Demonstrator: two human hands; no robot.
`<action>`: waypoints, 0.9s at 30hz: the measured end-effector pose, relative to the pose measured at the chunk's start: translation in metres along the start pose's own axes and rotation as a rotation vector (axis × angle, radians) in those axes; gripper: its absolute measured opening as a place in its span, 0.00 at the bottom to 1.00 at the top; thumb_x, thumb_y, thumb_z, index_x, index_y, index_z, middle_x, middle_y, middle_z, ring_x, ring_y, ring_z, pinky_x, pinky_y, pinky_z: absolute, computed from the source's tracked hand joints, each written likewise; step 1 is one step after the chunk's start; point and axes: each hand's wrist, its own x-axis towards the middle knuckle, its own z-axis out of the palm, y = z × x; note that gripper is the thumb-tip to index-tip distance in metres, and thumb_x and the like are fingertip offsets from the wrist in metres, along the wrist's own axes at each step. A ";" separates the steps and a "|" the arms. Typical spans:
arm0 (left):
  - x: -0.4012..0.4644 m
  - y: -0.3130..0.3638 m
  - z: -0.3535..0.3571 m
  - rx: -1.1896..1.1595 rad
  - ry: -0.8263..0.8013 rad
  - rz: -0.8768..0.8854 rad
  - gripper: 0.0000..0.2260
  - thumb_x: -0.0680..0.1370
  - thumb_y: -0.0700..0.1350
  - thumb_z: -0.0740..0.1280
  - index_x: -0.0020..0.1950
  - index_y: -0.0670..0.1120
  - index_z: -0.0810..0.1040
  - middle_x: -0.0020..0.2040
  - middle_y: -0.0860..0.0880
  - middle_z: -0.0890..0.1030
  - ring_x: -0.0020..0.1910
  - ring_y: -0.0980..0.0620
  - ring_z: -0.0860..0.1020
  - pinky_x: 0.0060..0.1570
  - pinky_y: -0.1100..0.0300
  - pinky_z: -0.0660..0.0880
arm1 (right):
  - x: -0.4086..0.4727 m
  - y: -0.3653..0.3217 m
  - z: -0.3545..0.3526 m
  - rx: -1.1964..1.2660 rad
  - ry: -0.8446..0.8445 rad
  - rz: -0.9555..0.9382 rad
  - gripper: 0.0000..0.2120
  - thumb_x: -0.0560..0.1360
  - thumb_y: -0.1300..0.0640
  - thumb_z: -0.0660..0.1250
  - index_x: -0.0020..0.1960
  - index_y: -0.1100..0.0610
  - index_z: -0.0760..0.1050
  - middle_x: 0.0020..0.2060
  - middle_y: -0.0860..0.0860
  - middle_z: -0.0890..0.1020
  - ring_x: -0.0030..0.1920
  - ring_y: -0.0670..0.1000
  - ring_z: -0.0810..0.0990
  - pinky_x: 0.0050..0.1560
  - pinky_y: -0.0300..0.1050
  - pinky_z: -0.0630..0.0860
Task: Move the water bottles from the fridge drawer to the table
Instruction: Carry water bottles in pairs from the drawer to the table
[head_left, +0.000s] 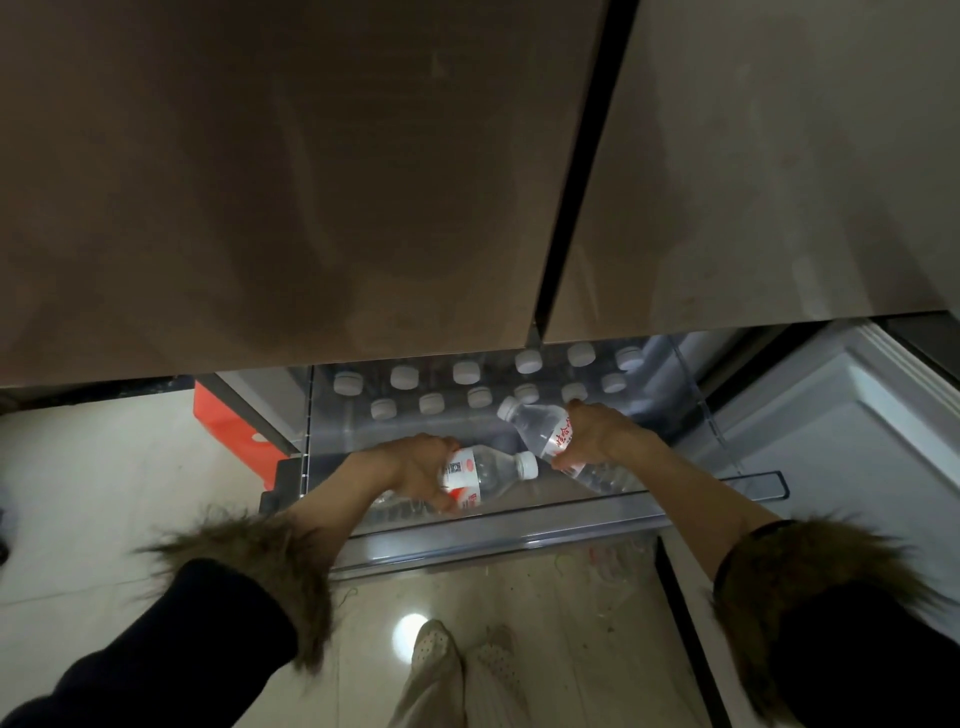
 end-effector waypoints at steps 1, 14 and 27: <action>-0.002 0.000 -0.001 -0.008 0.020 0.010 0.30 0.67 0.52 0.74 0.65 0.52 0.67 0.59 0.51 0.76 0.55 0.51 0.75 0.59 0.54 0.73 | -0.001 0.000 0.000 -0.012 0.011 -0.005 0.32 0.67 0.49 0.74 0.64 0.57 0.64 0.55 0.53 0.77 0.51 0.53 0.77 0.45 0.43 0.72; -0.051 -0.005 -0.013 -0.009 0.414 0.048 0.36 0.66 0.55 0.73 0.69 0.51 0.60 0.58 0.48 0.77 0.54 0.47 0.76 0.51 0.52 0.75 | -0.062 0.008 -0.017 0.116 0.261 -0.101 0.25 0.69 0.52 0.72 0.61 0.59 0.67 0.57 0.56 0.77 0.57 0.58 0.76 0.53 0.49 0.74; -0.145 0.033 -0.013 -0.044 0.758 0.245 0.32 0.69 0.50 0.73 0.66 0.51 0.59 0.60 0.48 0.75 0.54 0.46 0.77 0.50 0.47 0.76 | -0.134 -0.005 -0.006 0.354 0.608 -0.449 0.29 0.68 0.51 0.74 0.63 0.50 0.63 0.55 0.48 0.75 0.56 0.52 0.76 0.54 0.50 0.75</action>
